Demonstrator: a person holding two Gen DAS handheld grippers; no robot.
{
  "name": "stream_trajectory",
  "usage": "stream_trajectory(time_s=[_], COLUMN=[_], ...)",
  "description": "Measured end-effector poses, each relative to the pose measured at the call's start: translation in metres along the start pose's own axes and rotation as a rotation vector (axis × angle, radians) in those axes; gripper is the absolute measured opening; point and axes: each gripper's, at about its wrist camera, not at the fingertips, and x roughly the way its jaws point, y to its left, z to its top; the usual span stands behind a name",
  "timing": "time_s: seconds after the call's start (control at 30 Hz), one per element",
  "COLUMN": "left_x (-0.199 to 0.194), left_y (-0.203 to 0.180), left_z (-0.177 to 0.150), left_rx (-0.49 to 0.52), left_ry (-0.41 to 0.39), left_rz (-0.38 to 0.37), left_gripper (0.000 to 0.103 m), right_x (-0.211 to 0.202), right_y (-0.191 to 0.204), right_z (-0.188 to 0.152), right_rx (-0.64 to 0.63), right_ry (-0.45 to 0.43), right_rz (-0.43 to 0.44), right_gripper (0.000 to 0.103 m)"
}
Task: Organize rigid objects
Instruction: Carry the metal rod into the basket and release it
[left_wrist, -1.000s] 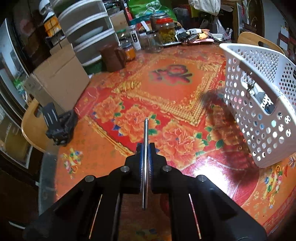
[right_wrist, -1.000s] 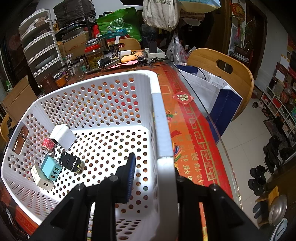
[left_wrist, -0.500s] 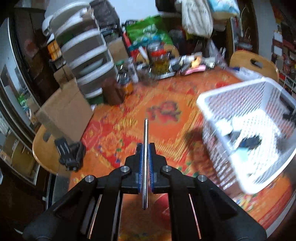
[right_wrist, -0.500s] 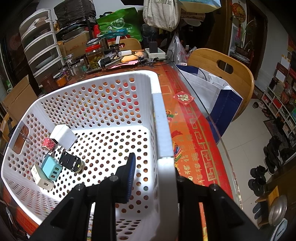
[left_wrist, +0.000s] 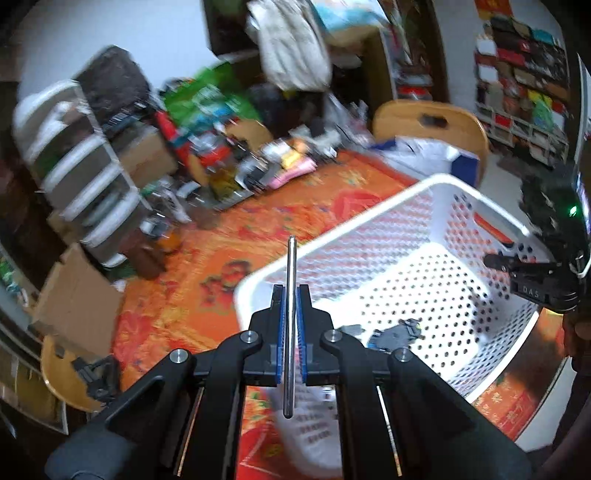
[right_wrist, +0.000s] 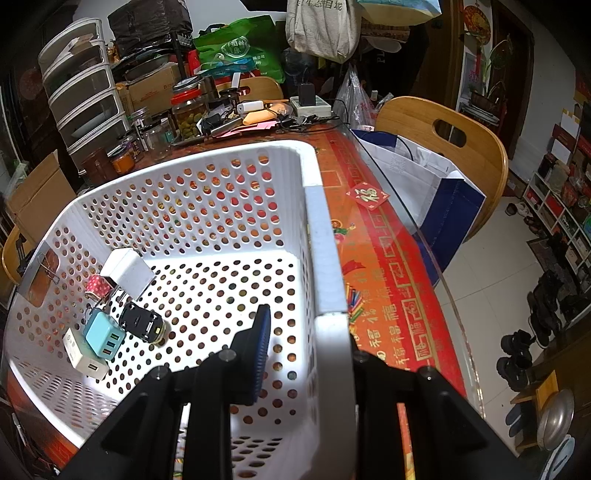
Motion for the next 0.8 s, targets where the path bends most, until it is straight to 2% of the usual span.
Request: stream_trajectory(time_s=[0.17,0.3,0.43,0.67,0.8], left_x=[0.062,0.093,0.106,0.130,0.133], left_y=[-0.020,-0.027,-0.027,-0.023,-0.022], left_z=[-0.004,-0.016,-0.019,-0.021,-0.022], left_rx=[0.024,0.049,0.024,0.007,0.004], left_ry=[0.169,0.240,0.291,0.418,0.428], left_rz=[-0.087,-0.092,-0.114,-0.093,-0.124], left_gripper=[0.005,0.005,0.005,0.005,0.005], right_x=[0.000,0.000,0.000,0.000,0.000], right_y=[0.000,-0.001,0.000,-0.001,-0.002], right_z=[0.000,-0.001,-0.001,-0.001,0.000], right_rx=[0.001,-0.002,-0.001,0.000,0.001], right_ry=[-0.001,-0.002,-0.003,-0.003,-0.003], right_rz=[0.009,0.010,0.010,0.010,0.013], right_gripper=[0.023,0.023,0.023,0.023,0.024])
